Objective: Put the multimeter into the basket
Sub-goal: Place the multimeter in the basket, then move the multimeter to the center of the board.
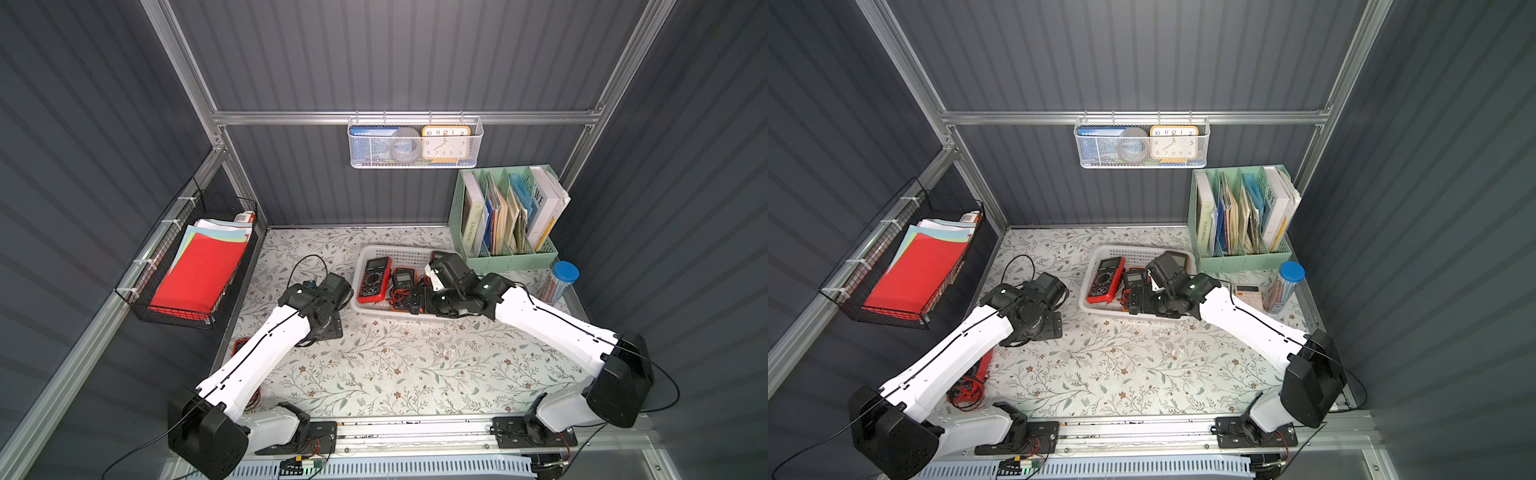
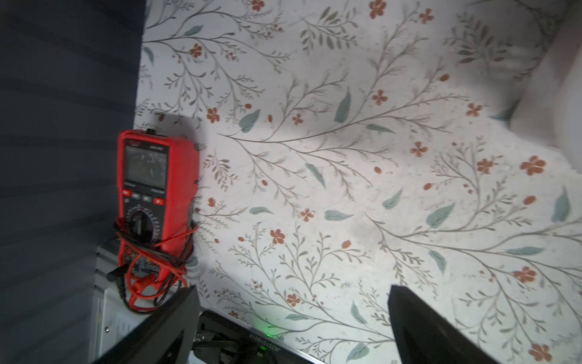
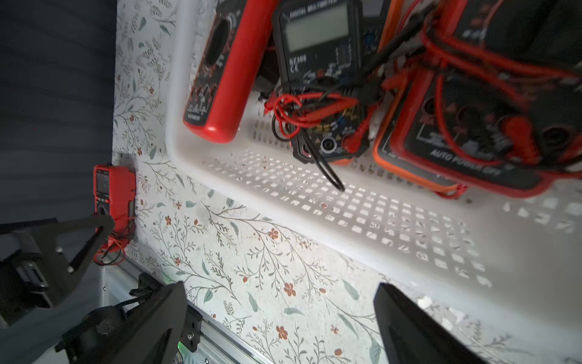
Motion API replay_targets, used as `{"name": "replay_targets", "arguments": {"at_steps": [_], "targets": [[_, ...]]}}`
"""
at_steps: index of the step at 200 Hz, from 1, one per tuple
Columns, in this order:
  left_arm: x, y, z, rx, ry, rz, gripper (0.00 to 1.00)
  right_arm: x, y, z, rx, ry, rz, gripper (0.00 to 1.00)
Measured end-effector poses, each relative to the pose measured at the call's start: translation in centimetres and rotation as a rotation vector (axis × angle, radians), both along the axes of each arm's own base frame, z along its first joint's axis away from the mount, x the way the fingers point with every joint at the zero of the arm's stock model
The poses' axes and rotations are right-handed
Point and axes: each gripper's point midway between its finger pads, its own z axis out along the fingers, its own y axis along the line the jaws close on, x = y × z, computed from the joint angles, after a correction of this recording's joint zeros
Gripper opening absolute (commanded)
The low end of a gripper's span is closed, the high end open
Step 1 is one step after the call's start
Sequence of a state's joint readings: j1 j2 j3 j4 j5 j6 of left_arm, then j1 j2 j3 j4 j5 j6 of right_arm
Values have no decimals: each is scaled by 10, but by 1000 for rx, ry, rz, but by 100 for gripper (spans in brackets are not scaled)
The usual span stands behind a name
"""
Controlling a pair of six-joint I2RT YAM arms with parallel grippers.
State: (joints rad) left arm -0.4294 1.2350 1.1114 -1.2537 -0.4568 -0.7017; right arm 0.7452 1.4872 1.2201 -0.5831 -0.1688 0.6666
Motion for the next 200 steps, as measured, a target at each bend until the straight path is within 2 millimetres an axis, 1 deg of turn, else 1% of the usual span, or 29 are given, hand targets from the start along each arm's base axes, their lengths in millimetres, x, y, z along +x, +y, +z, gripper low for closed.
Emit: {"name": "replay_targets", "arguments": {"at_steps": [20,41,59,86,102,117,129,141,178,200], "targets": [[-5,15,6,48,-11,34,99,-14,9,-10,8,26,22,99],[-7,29,9,117,11,35,99,-19,13,-10,23,27,30,99],[-10,44,10,210,67,24,99,-19,14,-5,38,17,27,99],[-9,63,10,323,135,18,99,-19,12,9,64,-15,24,99],[-10,80,8,370,181,41,99,-19,11,15,74,-29,22,99],[-11,97,6,412,235,72,99,-19,11,16,75,-31,22,99],[-9,108,0,437,282,83,99,-19,11,16,74,-31,22,99],[-9,114,-7,445,332,81,99,-19,11,16,74,-32,21,99],[-2,123,-32,446,469,47,99,-18,10,15,68,-37,15,99],[-3,132,-48,433,552,47,99,-16,8,15,61,-44,7,99]]}}
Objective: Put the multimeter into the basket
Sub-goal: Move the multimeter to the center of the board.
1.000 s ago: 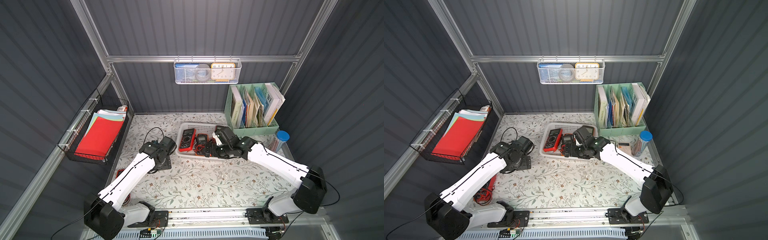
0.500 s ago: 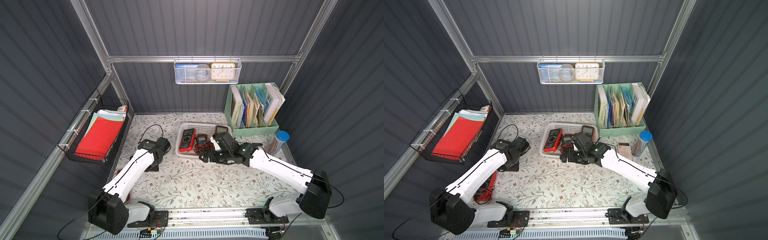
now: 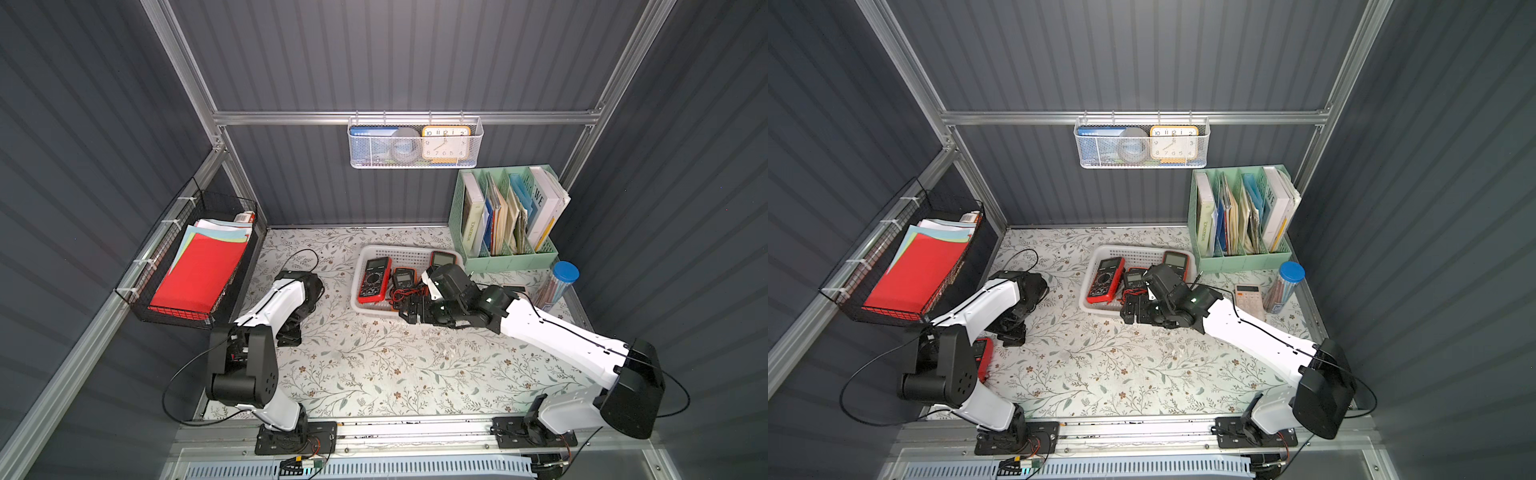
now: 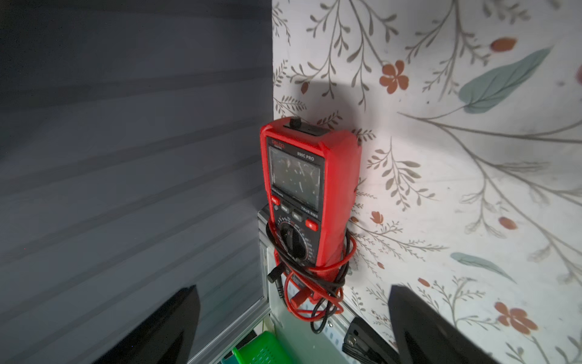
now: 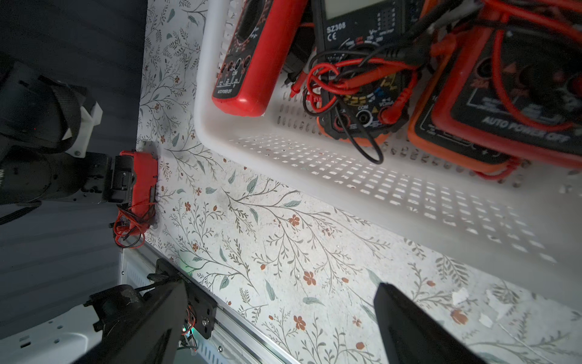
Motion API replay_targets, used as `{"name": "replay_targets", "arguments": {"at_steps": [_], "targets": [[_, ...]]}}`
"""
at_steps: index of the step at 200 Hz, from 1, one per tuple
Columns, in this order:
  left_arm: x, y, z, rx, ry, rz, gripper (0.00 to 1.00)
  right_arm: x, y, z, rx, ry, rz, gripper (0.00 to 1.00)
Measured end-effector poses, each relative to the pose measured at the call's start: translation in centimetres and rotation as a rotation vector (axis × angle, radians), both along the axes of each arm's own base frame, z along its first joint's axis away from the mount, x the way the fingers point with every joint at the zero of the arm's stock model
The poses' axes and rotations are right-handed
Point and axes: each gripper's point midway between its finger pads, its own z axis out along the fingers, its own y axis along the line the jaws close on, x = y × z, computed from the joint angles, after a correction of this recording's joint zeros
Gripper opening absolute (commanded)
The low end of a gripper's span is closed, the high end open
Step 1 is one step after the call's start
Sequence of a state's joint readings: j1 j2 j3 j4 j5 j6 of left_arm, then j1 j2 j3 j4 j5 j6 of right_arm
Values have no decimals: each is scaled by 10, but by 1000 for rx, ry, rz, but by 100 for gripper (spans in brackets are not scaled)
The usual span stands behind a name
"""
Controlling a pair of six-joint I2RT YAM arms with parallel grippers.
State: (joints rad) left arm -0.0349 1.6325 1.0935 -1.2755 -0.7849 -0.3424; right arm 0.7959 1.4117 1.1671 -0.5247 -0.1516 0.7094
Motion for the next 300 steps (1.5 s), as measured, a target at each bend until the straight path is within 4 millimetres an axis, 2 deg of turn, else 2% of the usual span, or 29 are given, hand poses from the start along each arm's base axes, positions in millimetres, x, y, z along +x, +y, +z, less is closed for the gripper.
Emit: {"name": "replay_targets", "arguments": {"at_steps": [22,62,92,118,170,216,251,266,300], "targets": [[1,12,-7,-15,43,20,99,2,-2,-1,-7,-6,-9,99],[7,34,-5,-87,18,124,99,6,-4,-5,-20,-5,-16,99],[20,25,-11,-176,9,151,99,9,-5,-11,-34,4,-20,99],[14,16,-15,-257,27,185,99,12,-7,-14,-40,10,-27,99],[7,10,-20,-358,75,266,99,17,-7,-15,-35,26,-23,99],[5,-5,-33,-465,102,320,99,17,-12,-11,-32,20,-28,99],[-18,-25,-32,-536,89,333,99,19,-19,-1,-9,-11,-46,99],[-23,-38,-24,-561,58,300,99,21,-20,-1,-8,-15,-50,99],[-15,-83,11,-623,-133,165,99,23,-18,-8,-15,3,-49,99]]}}
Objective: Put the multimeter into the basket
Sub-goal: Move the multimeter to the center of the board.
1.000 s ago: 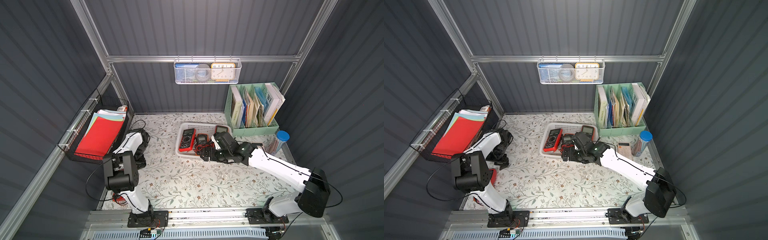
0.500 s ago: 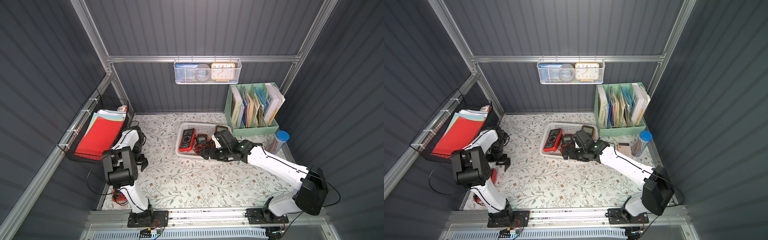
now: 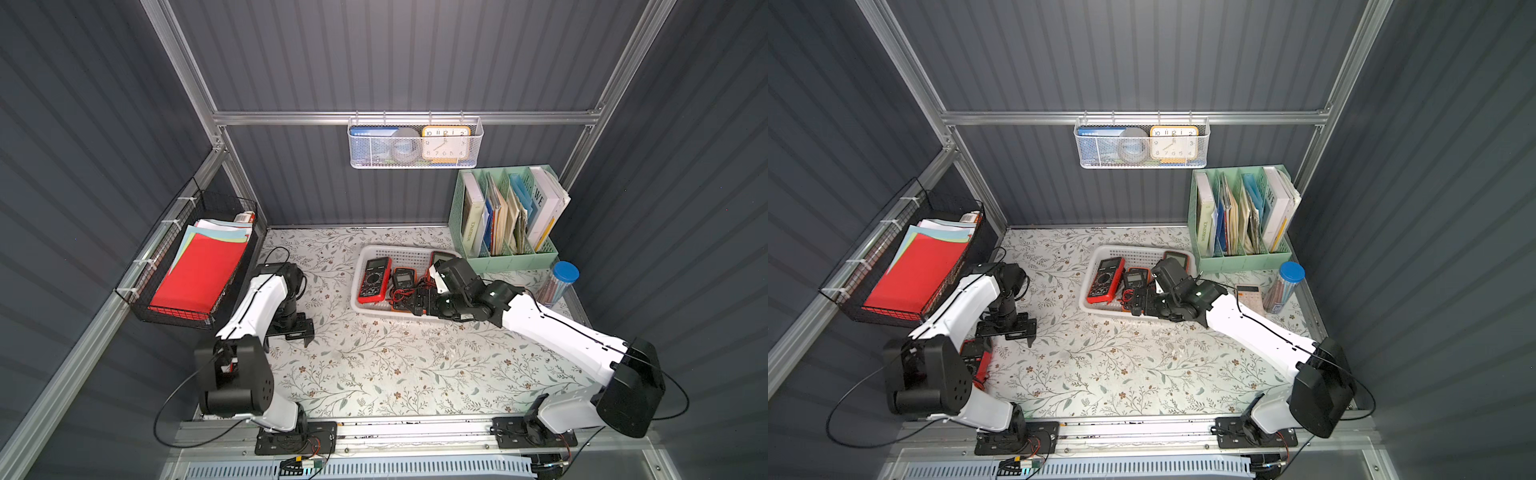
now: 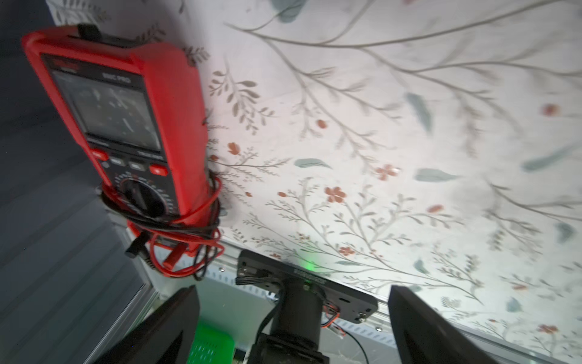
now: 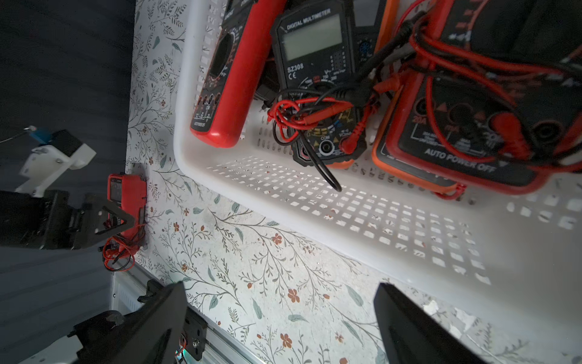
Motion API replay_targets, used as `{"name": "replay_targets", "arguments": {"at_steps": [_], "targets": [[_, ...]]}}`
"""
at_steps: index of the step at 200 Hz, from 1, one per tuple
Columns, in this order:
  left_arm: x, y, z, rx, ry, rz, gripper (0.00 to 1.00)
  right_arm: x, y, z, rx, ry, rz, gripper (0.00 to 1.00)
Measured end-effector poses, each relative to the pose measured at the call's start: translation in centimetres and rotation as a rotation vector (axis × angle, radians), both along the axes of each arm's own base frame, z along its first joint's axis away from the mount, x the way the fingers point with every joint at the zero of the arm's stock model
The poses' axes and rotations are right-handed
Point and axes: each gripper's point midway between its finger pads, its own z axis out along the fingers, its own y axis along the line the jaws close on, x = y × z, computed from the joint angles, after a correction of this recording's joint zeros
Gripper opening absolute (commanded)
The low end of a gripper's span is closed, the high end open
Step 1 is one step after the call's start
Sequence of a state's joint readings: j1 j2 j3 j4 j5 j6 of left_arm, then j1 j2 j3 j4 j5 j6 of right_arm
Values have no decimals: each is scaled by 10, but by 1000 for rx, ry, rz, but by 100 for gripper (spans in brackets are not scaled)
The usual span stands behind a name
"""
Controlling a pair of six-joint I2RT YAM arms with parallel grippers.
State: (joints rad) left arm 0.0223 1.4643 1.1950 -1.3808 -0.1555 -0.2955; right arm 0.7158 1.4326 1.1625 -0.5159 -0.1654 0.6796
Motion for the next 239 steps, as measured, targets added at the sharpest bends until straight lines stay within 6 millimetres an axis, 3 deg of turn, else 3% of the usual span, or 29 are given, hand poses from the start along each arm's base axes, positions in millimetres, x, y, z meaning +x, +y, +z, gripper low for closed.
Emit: {"name": "replay_targets", "arguments": {"at_steps": [26,68,115,159,199,222,239], "targets": [[-13,-8,23,-17,-226,124,99,-1,1,-6,-6,17,6,99],[-56,5,55,21,-552,474,99,-4,-1,-9,-16,23,13,99],[-86,42,73,264,-547,724,99,-8,-7,4,-12,-9,17,99],[-114,61,77,375,-657,948,99,-10,-12,12,-12,-33,16,99],[-117,74,85,456,-726,1041,99,-13,-18,10,-43,-31,19,99],[-120,83,79,518,-632,1096,99,-14,-23,13,-52,-48,9,99],[-127,90,62,507,-542,1204,99,-15,-28,16,-59,-66,2,99]]}}
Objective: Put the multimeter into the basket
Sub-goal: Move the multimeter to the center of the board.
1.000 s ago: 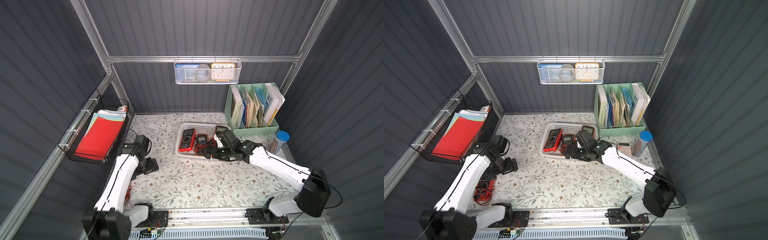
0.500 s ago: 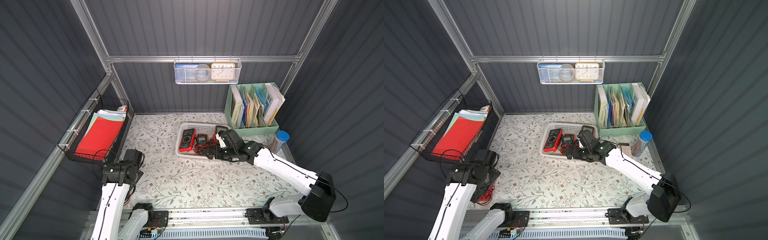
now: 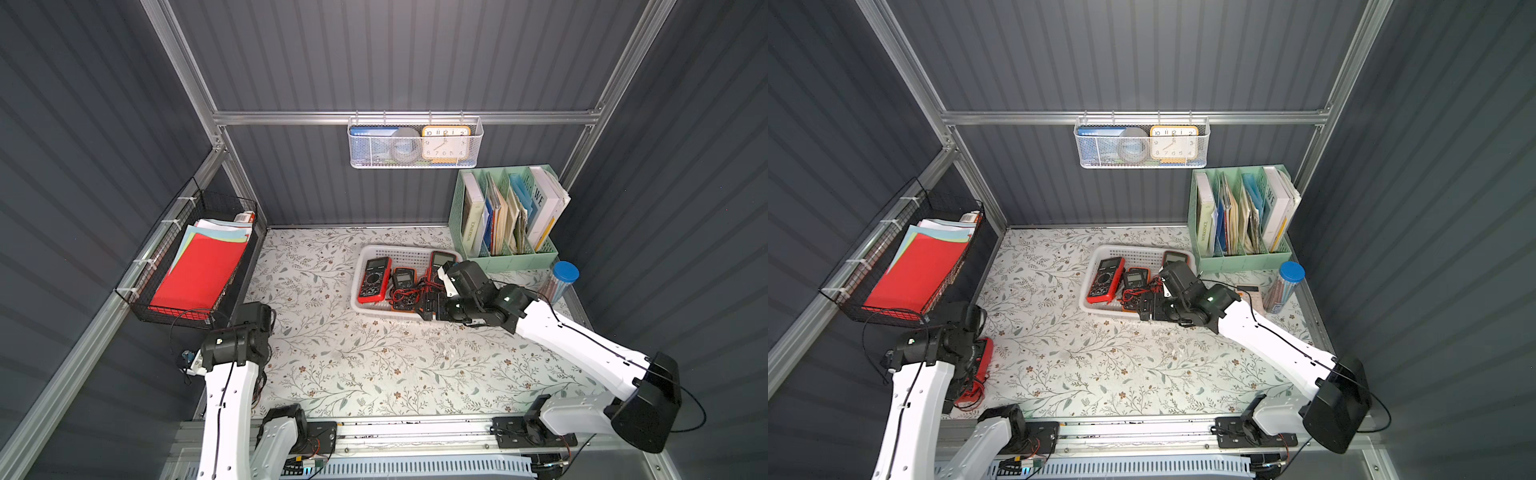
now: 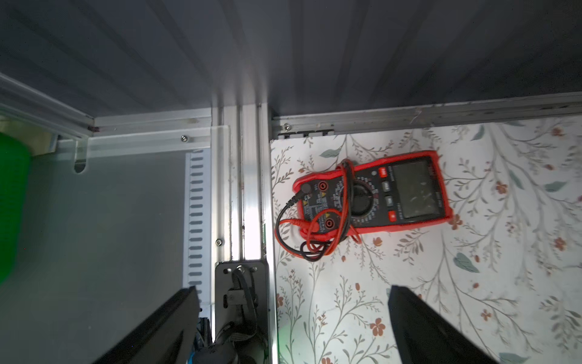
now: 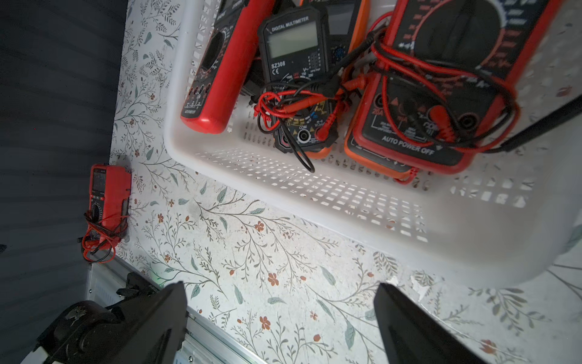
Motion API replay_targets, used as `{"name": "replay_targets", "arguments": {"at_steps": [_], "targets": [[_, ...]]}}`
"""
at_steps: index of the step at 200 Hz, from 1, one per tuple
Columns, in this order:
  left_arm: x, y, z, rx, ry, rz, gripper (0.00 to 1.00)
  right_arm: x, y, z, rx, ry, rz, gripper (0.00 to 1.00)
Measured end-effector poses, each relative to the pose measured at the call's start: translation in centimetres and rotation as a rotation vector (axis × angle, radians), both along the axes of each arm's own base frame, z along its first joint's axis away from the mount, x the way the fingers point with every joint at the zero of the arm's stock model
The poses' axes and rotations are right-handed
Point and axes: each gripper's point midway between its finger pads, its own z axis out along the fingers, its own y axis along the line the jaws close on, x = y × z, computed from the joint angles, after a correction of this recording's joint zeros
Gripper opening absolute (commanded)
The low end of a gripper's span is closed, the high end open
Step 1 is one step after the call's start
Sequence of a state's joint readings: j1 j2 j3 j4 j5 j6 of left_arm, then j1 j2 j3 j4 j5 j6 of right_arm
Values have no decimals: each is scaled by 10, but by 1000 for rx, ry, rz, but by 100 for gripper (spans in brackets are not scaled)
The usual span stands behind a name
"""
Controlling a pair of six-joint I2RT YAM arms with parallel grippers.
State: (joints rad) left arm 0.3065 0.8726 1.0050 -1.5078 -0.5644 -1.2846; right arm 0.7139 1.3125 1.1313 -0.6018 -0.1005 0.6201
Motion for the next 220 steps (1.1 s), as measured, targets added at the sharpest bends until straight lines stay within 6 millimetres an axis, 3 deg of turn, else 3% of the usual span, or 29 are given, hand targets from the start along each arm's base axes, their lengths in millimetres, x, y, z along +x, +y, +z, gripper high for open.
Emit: {"name": "replay_targets", "arguments": {"at_steps": [24,55,118,169,220], "targets": [[-12,1,-31,-159,16,133,99,0,-5,2,-9,-15,-5,99],[0,-8,-57,-282,-20,129,99,-1,-9,-1,-26,-14,-11,99],[13,3,-71,-325,-82,205,99,-1,-13,-5,-55,-13,-6,99],[10,4,-75,-346,-68,210,99,0,-17,-12,-67,0,-15,99],[6,-7,-105,-384,-85,242,99,3,-22,-19,-77,18,-30,99]]}}
